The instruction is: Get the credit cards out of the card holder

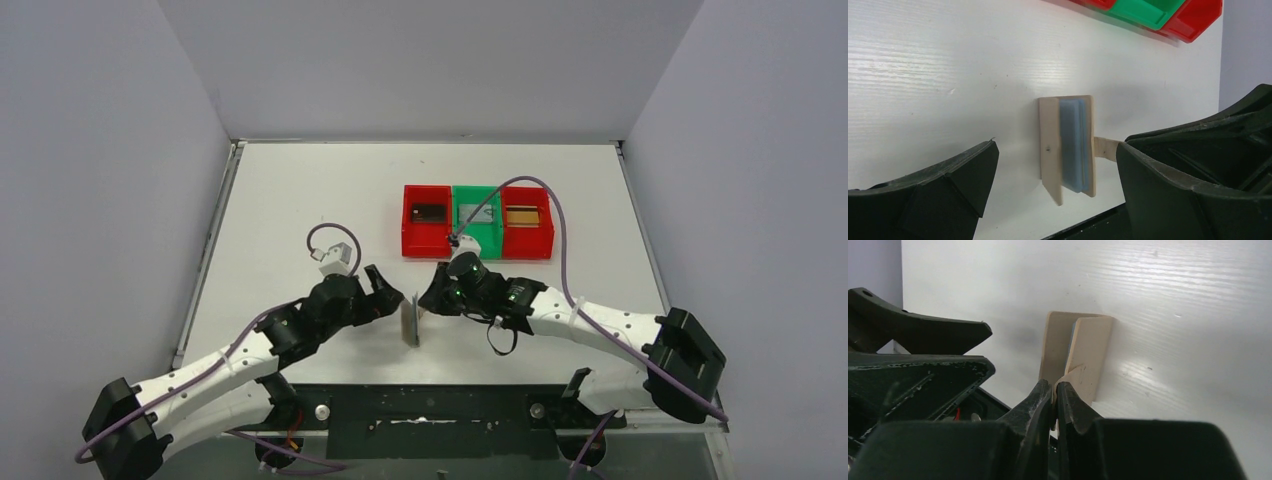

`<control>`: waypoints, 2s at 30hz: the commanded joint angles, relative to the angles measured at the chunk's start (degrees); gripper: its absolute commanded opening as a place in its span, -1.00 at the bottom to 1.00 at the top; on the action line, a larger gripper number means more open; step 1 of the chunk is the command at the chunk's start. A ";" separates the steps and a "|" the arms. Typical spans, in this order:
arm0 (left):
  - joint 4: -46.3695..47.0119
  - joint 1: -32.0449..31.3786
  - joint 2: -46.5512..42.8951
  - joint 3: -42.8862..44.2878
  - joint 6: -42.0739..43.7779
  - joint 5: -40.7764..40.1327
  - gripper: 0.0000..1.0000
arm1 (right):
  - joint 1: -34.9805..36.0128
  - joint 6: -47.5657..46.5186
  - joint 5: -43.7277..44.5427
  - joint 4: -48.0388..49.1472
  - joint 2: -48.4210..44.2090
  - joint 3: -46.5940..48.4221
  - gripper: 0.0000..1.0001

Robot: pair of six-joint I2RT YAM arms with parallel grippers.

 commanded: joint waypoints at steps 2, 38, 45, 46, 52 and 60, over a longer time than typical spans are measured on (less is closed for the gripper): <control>-3.47 0.42 -2.31 0.50 -1.47 -3.56 0.80 | 0.93 -1.95 -3.53 6.09 2.45 4.59 -0.95; 9.86 0.51 20.45 5.89 6.71 16.97 0.40 | -6.05 11.39 12.33 -9.44 -3.60 -11.68 -0.19; 10.50 0.46 21.80 6.35 6.73 18.16 0.33 | -6.11 8.78 11.56 -10.51 -8.72 -7.59 -0.03; 10.34 0.42 21.99 6.58 6.74 18.01 0.32 | -6.10 8.72 11.29 -10.48 -9.29 -7.17 -0.01; 9.75 0.42 22.40 6.91 6.56 17.56 0.26 | -5.93 6.01 7.41 -6.71 -11.22 -4.93 0.01; 6.86 0.46 19.69 5.93 4.96 13.95 0.20 | -5.15 4.10 -1.39 3.14 -4.56 -2.69 -0.23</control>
